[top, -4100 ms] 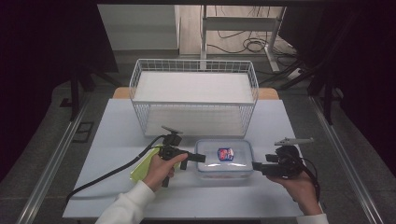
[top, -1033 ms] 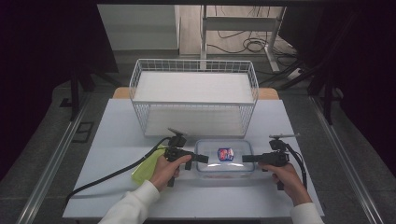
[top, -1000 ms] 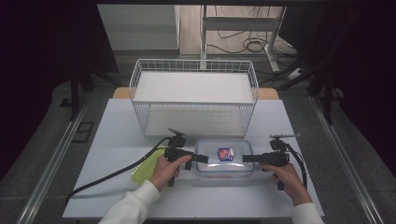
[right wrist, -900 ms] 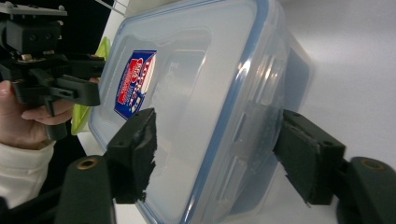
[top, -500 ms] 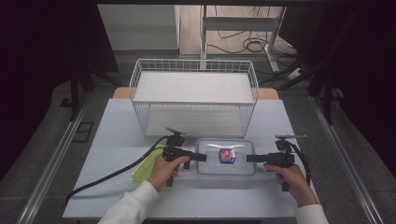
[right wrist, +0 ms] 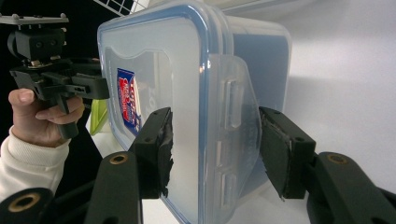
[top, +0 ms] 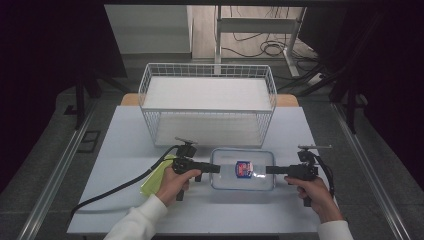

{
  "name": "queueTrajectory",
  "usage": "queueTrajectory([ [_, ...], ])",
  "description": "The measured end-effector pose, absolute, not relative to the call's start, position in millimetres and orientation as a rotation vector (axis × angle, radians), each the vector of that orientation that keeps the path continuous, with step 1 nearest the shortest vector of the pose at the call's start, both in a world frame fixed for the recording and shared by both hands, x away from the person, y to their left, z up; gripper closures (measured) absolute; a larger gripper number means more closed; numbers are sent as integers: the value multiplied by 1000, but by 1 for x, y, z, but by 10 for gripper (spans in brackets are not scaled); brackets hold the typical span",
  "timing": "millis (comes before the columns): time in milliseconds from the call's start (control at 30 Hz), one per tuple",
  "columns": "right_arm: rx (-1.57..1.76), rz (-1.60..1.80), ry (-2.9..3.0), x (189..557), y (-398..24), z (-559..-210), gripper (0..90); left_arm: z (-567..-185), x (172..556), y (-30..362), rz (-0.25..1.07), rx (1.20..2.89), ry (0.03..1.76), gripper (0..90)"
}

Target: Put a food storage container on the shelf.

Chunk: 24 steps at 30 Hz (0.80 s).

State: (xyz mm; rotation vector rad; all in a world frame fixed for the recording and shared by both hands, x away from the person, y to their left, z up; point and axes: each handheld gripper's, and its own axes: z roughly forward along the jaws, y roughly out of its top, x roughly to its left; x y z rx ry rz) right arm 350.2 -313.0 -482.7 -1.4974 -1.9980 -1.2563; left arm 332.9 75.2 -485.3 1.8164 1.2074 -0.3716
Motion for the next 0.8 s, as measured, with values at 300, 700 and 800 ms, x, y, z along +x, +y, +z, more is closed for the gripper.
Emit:
queueTrajectory([
  [300, -1469, -1317, -2035, 344, -311, -466, 477, -468, 326, 82, -343, 1787, 1171, 512],
  [700, -1399, -1435, -2118, 329, -285, -425, 477, -426, 309, 109, -242, 1779, 1121, 515],
  [800, -1369, -1464, -2137, 328, -274, -413, 477, -417, 306, 117, -218, 1773, 1113, 515],
])
